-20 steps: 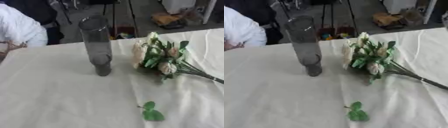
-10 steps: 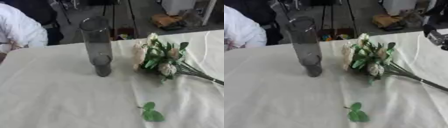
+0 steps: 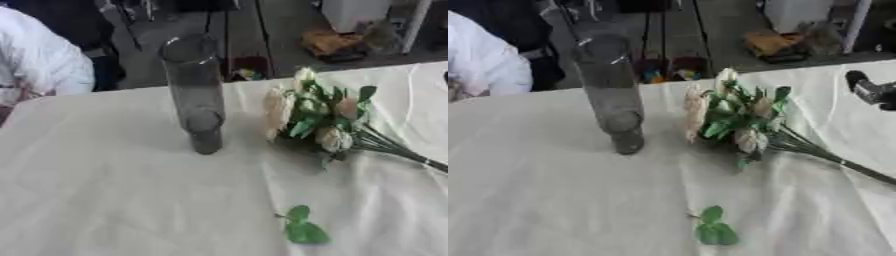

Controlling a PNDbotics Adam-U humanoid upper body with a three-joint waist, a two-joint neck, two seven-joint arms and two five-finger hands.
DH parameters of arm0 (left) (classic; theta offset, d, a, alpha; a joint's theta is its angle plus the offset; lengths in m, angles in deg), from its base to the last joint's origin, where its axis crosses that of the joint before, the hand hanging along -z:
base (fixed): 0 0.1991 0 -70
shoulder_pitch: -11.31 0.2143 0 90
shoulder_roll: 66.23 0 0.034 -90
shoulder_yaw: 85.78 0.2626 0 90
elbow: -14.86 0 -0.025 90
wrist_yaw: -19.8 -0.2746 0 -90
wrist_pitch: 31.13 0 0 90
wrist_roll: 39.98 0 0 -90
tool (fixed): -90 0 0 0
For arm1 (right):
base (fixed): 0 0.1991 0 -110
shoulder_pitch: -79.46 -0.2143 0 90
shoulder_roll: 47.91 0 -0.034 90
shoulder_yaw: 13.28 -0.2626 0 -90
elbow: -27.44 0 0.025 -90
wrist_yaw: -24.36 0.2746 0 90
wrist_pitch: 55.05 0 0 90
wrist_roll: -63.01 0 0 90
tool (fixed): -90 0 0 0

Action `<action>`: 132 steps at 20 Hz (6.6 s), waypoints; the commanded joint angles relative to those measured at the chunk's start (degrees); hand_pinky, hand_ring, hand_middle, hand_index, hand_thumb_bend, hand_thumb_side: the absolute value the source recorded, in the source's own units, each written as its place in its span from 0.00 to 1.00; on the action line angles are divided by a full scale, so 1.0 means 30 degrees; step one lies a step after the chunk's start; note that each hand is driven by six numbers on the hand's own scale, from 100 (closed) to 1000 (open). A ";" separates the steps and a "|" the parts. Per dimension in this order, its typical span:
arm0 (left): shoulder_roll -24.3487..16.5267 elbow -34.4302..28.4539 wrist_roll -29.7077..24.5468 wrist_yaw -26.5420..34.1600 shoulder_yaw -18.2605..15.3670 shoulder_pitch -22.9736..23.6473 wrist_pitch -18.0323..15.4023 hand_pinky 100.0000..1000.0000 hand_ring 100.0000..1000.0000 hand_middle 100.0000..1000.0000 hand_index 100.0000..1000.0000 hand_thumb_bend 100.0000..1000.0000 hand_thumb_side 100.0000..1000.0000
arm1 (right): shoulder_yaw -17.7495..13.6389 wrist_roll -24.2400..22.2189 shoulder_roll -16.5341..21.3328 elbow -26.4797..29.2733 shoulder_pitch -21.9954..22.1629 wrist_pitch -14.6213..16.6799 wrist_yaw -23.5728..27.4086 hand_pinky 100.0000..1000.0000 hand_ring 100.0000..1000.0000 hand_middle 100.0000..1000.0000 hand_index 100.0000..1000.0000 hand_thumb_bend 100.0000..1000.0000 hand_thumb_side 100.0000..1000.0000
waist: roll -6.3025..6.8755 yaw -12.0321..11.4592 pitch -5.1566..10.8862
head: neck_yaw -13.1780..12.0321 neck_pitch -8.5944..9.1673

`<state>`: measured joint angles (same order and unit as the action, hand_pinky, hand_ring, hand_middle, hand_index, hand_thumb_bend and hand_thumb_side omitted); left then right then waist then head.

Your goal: Arrange flowers into the vase.

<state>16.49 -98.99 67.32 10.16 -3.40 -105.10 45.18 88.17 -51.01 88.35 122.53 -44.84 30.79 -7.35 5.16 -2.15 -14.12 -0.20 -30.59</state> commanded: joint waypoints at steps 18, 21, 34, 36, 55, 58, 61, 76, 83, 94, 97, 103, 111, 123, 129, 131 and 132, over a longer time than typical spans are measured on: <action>-0.0381 -0.0247 -0.0228 0.0220 0.0132 -0.0495 0.0010 0.85 0.98 0.93 0.98 0.00 1.00 | 0.2707 -0.1144 -0.2591 -0.5492 -0.3682 0.0728 -0.2553 0.72 0.93 0.86 0.95 0.17 0.83 | 0.0011 -0.0100 0.0277 | 0.0503 0.0372; -0.0317 -0.0247 -0.0269 0.0258 0.0168 -0.0527 0.0007 0.85 0.98 0.93 0.98 0.00 1.00 | 0.2976 -0.0986 -0.3412 -0.6430 -0.4346 0.0778 -0.2818 0.71 0.93 0.88 0.95 0.17 0.76 | 0.0022 -0.0099 0.0254 | 0.0596 0.0426; -0.0148 -0.0247 -0.0268 0.0347 0.0169 -0.0553 0.0028 0.85 0.98 0.93 0.98 0.00 1.00 | 0.2994 -0.1086 -0.5477 -0.9506 -0.5417 0.1116 -0.2890 0.73 0.95 0.91 0.95 0.20 0.69 | 0.0021 -0.0171 0.0129 | 0.0923 0.0578; -0.0134 -0.0247 -0.0278 0.0350 0.0179 -0.0577 0.0027 0.85 0.98 0.93 0.98 0.00 1.00 | 0.2997 -0.1285 -0.5665 -0.9753 -0.5428 0.1216 -0.2746 0.73 0.95 0.91 0.96 0.20 0.68 | 0.0027 -0.0187 0.0118 | 0.0940 0.0579; -0.0097 -0.0247 -0.0280 0.0390 0.0175 -0.0495 0.0114 0.85 0.98 0.93 0.98 0.00 1.00 | 0.2670 -0.3126 -0.5045 -0.7648 -0.4642 0.0983 -0.0239 0.74 0.96 0.92 0.96 0.14 0.72 | 0.0100 -0.0278 -0.0049 | 0.0702 0.0460; -0.0159 -0.0247 -0.0284 0.0383 0.0182 -0.0412 0.0143 0.85 0.98 0.93 0.98 0.00 1.00 | 0.2324 -0.2685 -0.4426 -0.6393 -0.4523 0.0566 -0.0051 0.74 0.95 0.92 0.96 0.11 0.75 | 0.0040 -0.0245 -0.0036 | 0.0676 0.0448; -0.0204 -0.0247 -0.0298 0.0365 0.0192 -0.0398 0.0154 0.85 0.98 0.93 0.98 0.00 1.00 | 0.2061 -0.2291 -0.3781 -0.5122 -0.4409 0.0187 -0.0025 0.73 0.95 0.92 0.95 0.08 0.77 | -0.0046 -0.0172 -0.0009 | 0.0652 0.0427; -0.0141 -0.0247 -0.0338 0.0381 0.0165 -0.0467 0.0105 0.85 0.98 0.93 0.98 0.00 1.00 | 0.1556 -0.2629 -0.2157 -0.1427 -0.1613 -0.1182 0.1323 0.74 0.96 0.93 0.96 0.13 0.76 | -0.0059 -0.0122 0.0012 | 0.0724 0.0417; -0.0031 -0.0247 -0.0375 0.0495 0.0211 -0.0555 0.0097 0.85 0.98 0.94 0.98 0.00 1.00 | 0.1882 -0.2974 -0.2348 -0.1497 -0.1212 -0.1494 0.1475 0.75 0.96 0.94 0.96 0.29 0.71 | 0.0075 -0.0039 -0.0060 | 0.0843 0.0493; 0.0182 -0.0247 -0.0455 0.0622 0.0287 -0.0595 0.0130 0.85 0.98 0.94 0.98 0.00 1.00 | 0.2483 -0.2486 -0.3772 -0.4205 -0.2250 -0.1096 0.0895 0.74 0.95 0.92 0.94 0.25 0.69 | 0.0275 -0.0128 -0.0206 | 0.1096 0.0692; 0.0260 -0.0247 -0.0476 0.0653 0.0302 -0.0622 0.0126 0.85 0.98 0.94 0.98 0.00 1.00 | 0.2659 -0.2512 -0.4108 -0.4828 -0.2461 -0.0803 0.0732 0.74 0.95 0.92 0.94 0.25 0.69 | 0.0308 -0.0168 -0.0282 | 0.1113 0.0742; 0.0285 -0.0247 -0.0466 0.0691 0.0283 -0.0627 0.0126 0.85 0.98 0.94 0.98 0.00 1.00 | 0.2899 -0.2761 -0.4490 -0.5485 -0.2535 -0.0314 0.0597 0.74 0.95 0.92 0.95 0.26 0.67 | 0.0350 -0.0260 -0.0391 | 0.1107 0.0777; 0.0302 -0.0247 -0.0455 0.0731 0.0296 -0.0623 0.0122 0.85 0.98 0.93 0.98 0.00 1.00 | 0.3076 -0.2989 -0.5067 -0.6787 -0.3061 0.0321 0.0161 0.74 0.95 0.92 0.95 0.25 0.66 | 0.0270 -0.0310 -0.0376 | 0.1060 0.0728; 0.0335 -0.0247 -0.0482 0.0784 0.0351 -0.0604 0.0187 0.85 0.99 0.93 0.98 0.00 1.00 | 0.3067 -0.2473 -0.5810 -0.8596 -0.3900 0.0623 -0.0160 0.66 0.82 0.78 0.87 0.12 0.64 | 0.0170 -0.0440 -0.0382 | 0.1003 0.0751; 0.0342 -0.0247 -0.0488 0.0816 0.0347 -0.0597 0.0205 0.85 0.98 0.93 0.98 0.00 1.00 | 0.3134 -0.2830 -0.5945 -0.9101 -0.3959 0.0591 -0.0174 0.61 0.73 0.63 0.79 0.09 0.56 | 0.0160 -0.0491 -0.0436 | 0.0998 0.0718; 0.0348 -0.0247 -0.0502 0.0816 0.0348 -0.0592 0.0214 0.85 0.98 0.93 0.98 0.00 1.00 | 0.3192 -0.3056 -0.5966 -0.9180 -0.3943 0.0582 -0.0223 0.56 0.64 0.54 0.73 0.07 0.50 | 0.0153 -0.0499 -0.0450 | 0.1007 0.0725; 0.0352 -0.0247 -0.0496 0.0818 0.0341 -0.0589 0.0223 0.85 0.98 0.92 0.98 0.00 1.00 | 0.3207 -0.3150 -0.5978 -0.9213 -0.3936 0.0569 -0.0257 0.52 0.57 0.49 0.67 0.04 0.46 | 0.0153 -0.0503 -0.0454 | 0.1010 0.0728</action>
<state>18.55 -98.99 65.84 12.35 -2.18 -106.12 45.73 97.79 -59.70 69.70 95.62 -56.45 32.55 -7.78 5.85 -3.60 -16.25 2.91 -28.66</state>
